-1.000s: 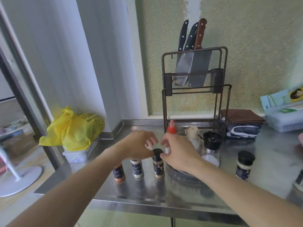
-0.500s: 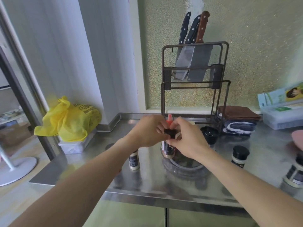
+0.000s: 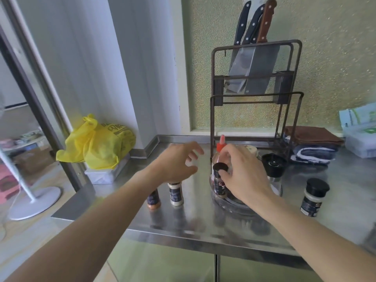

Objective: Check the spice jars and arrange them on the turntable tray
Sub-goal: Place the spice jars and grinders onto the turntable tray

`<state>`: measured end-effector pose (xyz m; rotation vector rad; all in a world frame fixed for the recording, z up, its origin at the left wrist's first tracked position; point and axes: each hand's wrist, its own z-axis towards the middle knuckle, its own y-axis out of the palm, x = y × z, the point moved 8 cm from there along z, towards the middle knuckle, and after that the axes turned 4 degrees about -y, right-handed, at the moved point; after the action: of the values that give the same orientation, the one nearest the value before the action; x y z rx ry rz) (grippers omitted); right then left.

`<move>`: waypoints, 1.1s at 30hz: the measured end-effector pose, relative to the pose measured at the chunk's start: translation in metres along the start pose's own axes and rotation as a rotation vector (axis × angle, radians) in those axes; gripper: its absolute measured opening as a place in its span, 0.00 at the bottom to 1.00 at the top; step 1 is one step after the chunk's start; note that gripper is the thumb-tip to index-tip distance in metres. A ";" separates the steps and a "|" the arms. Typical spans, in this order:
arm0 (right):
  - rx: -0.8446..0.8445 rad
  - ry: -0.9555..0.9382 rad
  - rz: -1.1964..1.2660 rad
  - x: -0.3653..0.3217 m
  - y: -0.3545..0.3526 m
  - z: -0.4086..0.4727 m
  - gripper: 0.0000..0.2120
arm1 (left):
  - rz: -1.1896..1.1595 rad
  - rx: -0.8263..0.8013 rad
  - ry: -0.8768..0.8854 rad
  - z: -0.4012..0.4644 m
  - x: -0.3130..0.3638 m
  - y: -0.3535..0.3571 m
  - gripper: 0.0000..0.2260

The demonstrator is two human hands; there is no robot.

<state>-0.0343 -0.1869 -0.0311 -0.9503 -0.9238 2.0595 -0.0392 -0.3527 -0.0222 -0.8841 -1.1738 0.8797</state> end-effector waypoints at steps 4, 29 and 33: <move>-0.124 -0.088 0.179 -0.055 0.040 -0.009 0.16 | 0.191 -0.134 -0.106 -0.017 -0.036 -0.003 0.21; 0.026 0.298 0.350 0.071 0.041 -0.054 0.16 | 0.255 0.138 0.230 -0.004 0.086 0.043 0.13; 0.002 0.305 0.323 0.070 0.045 -0.054 0.17 | 0.226 0.146 0.223 -0.011 0.080 0.037 0.16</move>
<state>-0.0378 -0.1377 -0.1164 -1.4429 -0.6390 2.0910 -0.0192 -0.2668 -0.0274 -0.9800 -0.8175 1.0071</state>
